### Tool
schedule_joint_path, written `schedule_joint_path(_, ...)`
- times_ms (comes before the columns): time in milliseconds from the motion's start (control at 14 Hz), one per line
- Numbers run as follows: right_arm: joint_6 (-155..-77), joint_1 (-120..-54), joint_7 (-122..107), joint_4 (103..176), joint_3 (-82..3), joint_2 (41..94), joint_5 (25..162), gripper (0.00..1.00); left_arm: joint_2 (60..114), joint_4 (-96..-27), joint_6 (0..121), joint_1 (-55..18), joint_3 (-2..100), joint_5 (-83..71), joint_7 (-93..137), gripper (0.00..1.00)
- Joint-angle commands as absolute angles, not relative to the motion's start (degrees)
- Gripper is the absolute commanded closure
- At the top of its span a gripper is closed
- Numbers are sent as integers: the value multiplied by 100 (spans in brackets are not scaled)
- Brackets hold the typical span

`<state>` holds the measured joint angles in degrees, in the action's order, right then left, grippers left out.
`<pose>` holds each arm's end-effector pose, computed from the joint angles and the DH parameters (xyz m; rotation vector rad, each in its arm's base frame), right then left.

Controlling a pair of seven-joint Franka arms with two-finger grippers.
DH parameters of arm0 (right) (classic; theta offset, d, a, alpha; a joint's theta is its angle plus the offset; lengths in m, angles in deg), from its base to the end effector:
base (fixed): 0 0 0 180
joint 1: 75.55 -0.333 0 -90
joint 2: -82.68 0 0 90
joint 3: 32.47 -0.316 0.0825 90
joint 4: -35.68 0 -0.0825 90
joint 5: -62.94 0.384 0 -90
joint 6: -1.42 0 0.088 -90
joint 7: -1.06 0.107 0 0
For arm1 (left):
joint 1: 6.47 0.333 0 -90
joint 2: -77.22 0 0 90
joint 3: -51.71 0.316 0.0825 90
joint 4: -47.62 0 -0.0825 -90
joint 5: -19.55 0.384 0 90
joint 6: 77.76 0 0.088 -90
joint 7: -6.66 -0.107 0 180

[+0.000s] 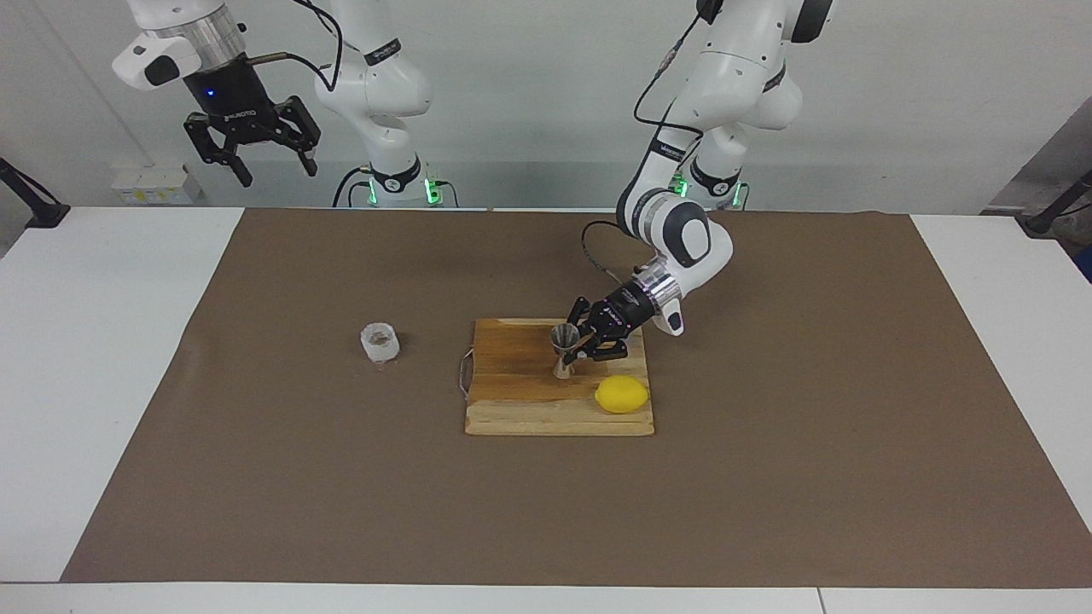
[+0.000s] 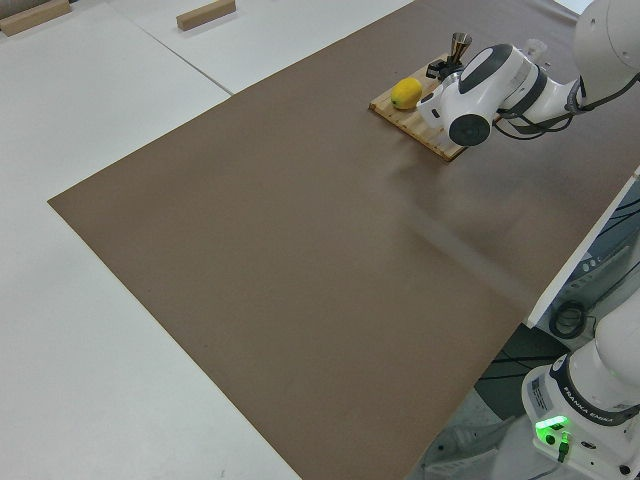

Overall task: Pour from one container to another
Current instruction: 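Carry the metal cup with the left gripper onto the wooden board, then set the metal cup down on the board and open the left gripper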

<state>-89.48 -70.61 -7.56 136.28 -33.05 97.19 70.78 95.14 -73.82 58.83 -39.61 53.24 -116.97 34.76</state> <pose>0.4746 -0.0210 0.6698 -3.0118 -0.1171 -0.1487 0.4935 -0.3118 0.2703 0.9392 1.6153 -0.7491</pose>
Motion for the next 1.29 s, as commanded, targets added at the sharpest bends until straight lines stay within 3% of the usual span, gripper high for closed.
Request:
schedule_joint_path(0,-8849,-7001,-834,13605,-3326,9754,7199,0,9752,-7217,6023,-4101,5373,-12001,3172,100)
schedule_joint_path(429,-8849,-7001,-834,13605,-3326,9754,7199,0,9770,-7234,6137,-4277,5347,-12186,2969,100)
schedule_joint_path(500,-8849,-7001,-834,13605,-3326,9754,7199,0,9770,-7235,6154,-4260,5338,-12195,2969,90)
schedule_joint_path(571,-8762,-7001,-843,13605,-3335,9754,7199,0,9770,-7235,6181,-4234,5338,-12204,2969,76)
schedule_joint_path(643,-8665,-7010,-834,13605,-3361,9762,7199,0,9770,-7243,6190,-4225,5338,-12213,2969,44)
schedule_joint_path(714,-8647,-7010,-834,13605,-3361,9771,7199,0,9770,-7252,6190,-4216,5338,-12221,2969,0)
schedule_joint_path(1214,-8498,-7010,-904,13605,-3361,9797,7199,0,9534,-7270,6934,-4172,5382,-11950,2793,0)
